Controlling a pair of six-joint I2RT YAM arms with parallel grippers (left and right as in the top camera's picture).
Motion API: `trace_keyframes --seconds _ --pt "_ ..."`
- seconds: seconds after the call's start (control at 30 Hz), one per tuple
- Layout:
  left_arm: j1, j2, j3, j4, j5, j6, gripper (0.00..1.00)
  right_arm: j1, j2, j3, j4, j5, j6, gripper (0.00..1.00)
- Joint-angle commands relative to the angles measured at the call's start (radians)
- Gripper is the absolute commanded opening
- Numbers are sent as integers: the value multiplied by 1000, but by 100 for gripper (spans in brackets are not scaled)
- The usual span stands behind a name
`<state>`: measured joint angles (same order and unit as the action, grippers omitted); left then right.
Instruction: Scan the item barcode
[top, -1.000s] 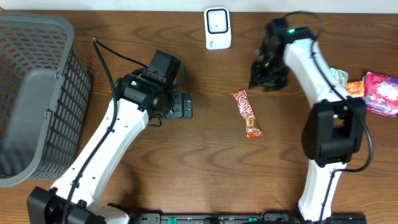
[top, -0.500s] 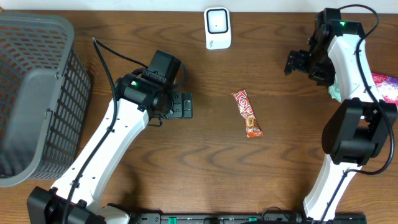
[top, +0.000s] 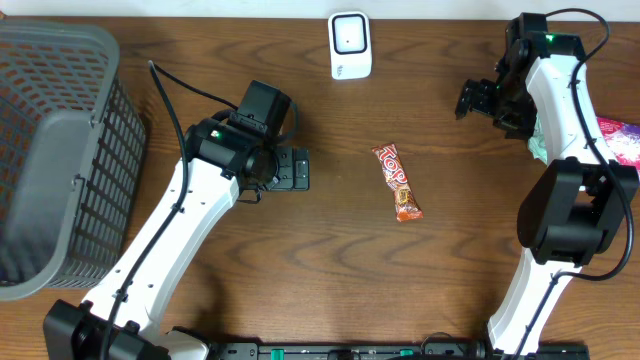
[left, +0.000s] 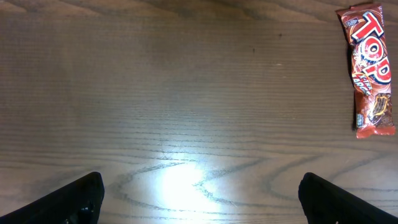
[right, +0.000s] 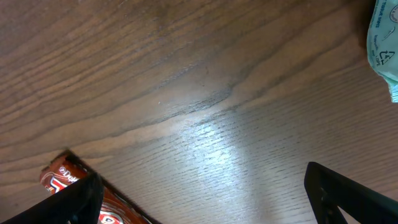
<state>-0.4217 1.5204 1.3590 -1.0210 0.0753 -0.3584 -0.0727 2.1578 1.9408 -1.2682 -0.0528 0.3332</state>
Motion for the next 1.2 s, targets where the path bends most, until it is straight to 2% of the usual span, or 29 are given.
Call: trace_keyframes --seconds 0.0,0.5,0.57,0.63,0.77,0.97,1.17 --pt "0 6 0 -3 -9 13 100 4 -20 7 -3 -5 18 99" --pt "0 6 0 17 0 -17 100 4 -20 7 -3 -5 18 99" --pt "0 6 0 20 82 -131 100 4 -20 7 -3 -5 18 99" --pt "0 6 0 20 108 -187 100 4 -20 7 -3 -5 18 99" --pt "0 6 0 43 128 -215 100 4 -20 7 -3 -5 18 99" --pt "-3 6 0 103 317 -233 100 4 -20 7 -3 -5 18 99" --pt "-55 26 0 195 312 -246 100 4 -20 7 -3 -5 18 99"
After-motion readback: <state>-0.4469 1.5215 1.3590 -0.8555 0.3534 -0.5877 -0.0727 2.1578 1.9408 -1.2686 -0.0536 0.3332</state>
